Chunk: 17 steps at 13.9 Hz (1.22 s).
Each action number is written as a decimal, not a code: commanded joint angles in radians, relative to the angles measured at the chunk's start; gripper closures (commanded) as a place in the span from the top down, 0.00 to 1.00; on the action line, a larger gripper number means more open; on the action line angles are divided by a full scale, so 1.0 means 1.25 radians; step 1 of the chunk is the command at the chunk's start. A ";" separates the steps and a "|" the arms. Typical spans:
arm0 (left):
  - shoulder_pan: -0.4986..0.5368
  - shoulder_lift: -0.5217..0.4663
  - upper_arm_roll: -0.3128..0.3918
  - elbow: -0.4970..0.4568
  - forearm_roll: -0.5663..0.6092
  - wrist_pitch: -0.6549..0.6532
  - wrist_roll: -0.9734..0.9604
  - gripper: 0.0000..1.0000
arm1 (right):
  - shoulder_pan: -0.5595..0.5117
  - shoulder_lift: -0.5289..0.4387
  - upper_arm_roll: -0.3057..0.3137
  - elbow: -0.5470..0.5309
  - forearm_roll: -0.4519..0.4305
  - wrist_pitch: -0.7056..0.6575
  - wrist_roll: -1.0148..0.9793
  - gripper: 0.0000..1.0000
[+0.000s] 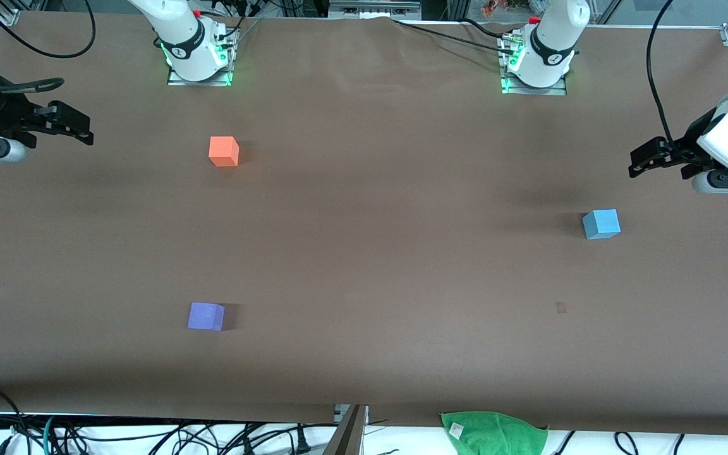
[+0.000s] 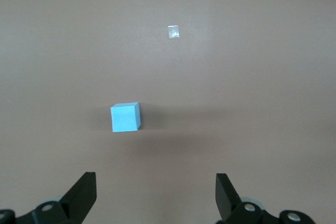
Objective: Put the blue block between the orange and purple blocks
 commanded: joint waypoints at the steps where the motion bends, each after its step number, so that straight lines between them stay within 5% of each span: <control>1: 0.000 0.029 0.003 0.038 0.024 -0.024 0.016 1.00 | -0.007 0.002 0.002 0.008 0.005 0.000 -0.012 1.00; 9: 0.003 0.036 0.005 0.046 0.023 -0.025 0.015 1.00 | -0.007 0.002 0.002 0.008 0.005 -0.001 -0.012 1.00; 17: 0.104 0.204 0.005 0.018 0.024 -0.099 0.025 1.00 | -0.008 0.002 0.002 0.008 0.005 -0.001 -0.012 1.00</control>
